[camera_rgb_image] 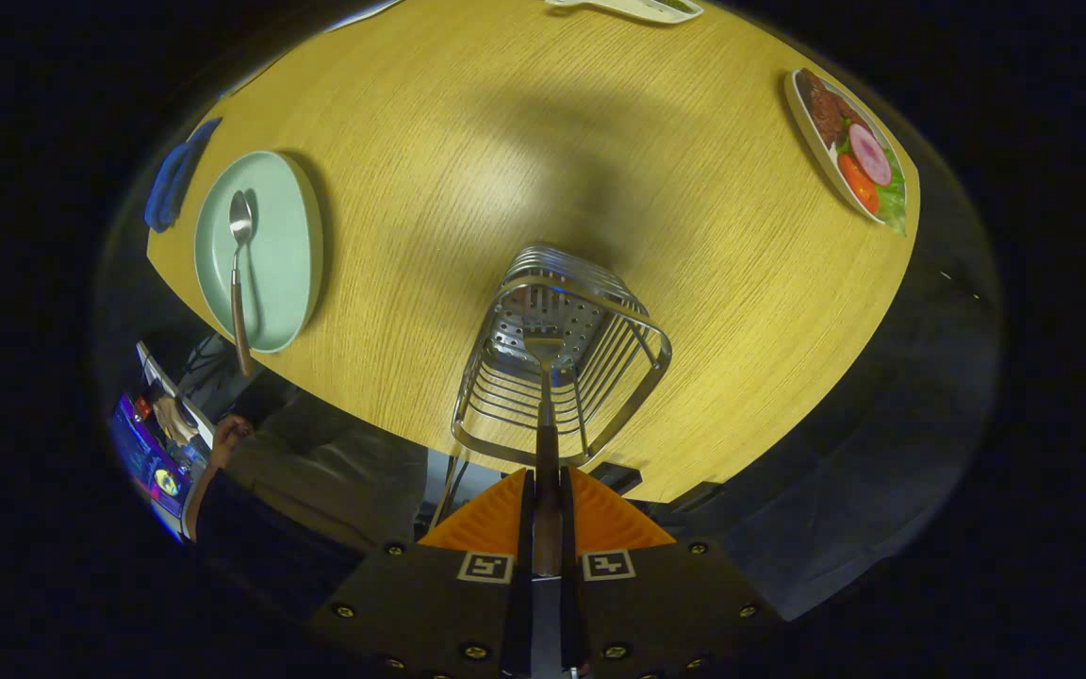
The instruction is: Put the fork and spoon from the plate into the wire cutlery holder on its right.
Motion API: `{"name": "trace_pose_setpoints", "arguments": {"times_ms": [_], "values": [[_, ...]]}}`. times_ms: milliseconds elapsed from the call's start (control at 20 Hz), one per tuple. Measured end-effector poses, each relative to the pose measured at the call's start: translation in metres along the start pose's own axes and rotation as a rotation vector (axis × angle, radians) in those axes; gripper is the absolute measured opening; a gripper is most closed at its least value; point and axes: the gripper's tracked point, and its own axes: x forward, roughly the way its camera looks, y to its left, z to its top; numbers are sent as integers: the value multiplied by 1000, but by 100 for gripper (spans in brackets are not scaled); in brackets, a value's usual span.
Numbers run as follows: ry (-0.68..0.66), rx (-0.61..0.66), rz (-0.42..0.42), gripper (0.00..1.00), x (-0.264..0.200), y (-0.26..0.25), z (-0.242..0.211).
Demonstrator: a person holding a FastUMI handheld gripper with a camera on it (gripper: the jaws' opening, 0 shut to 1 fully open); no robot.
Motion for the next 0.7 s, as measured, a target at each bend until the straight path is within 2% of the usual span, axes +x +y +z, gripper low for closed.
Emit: {"name": "trace_pose_setpoints", "arguments": {"times_ms": [150, 200, 700], "values": [[-79, -1, -43, 12, -14, -11, -1], [-109, 6, -41, 16, -20, -9, -2], [-318, 51, 30, 16, -39, 50, -33]]}}
